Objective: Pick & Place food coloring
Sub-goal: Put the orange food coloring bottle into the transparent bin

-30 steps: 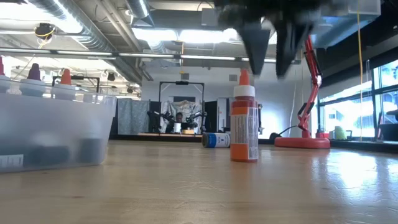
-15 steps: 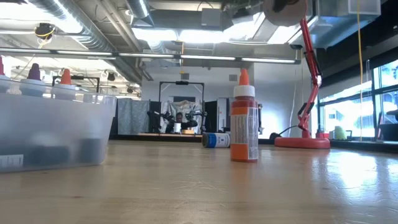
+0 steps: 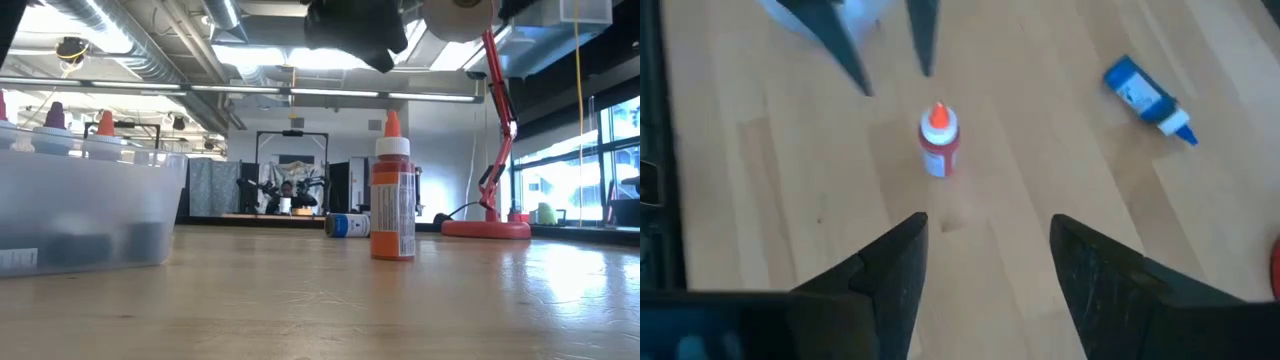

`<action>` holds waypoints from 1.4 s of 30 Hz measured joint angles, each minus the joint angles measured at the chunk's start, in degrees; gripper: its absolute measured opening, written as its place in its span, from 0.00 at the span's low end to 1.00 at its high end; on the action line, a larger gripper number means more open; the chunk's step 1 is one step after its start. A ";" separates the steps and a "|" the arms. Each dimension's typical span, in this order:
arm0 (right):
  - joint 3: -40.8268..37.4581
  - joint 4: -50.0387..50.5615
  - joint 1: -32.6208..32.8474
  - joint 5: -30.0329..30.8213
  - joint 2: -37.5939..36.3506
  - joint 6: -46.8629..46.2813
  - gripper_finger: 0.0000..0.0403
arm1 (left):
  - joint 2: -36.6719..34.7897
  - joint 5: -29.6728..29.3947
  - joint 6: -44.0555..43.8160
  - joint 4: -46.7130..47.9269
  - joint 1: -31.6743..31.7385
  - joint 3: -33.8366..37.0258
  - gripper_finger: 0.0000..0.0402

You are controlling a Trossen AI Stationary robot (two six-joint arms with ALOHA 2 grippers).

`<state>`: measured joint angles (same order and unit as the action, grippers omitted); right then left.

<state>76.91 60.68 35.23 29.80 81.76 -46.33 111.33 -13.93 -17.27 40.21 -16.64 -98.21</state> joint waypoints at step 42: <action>-2.26 0.22 -0.16 -0.75 0.02 -0.57 0.53 | 8.15 3.47 7.51 -0.85 4.37 0.00 0.56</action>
<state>74.65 60.90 35.07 29.05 81.78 -46.89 119.48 -10.46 -9.76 39.36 -12.27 -98.21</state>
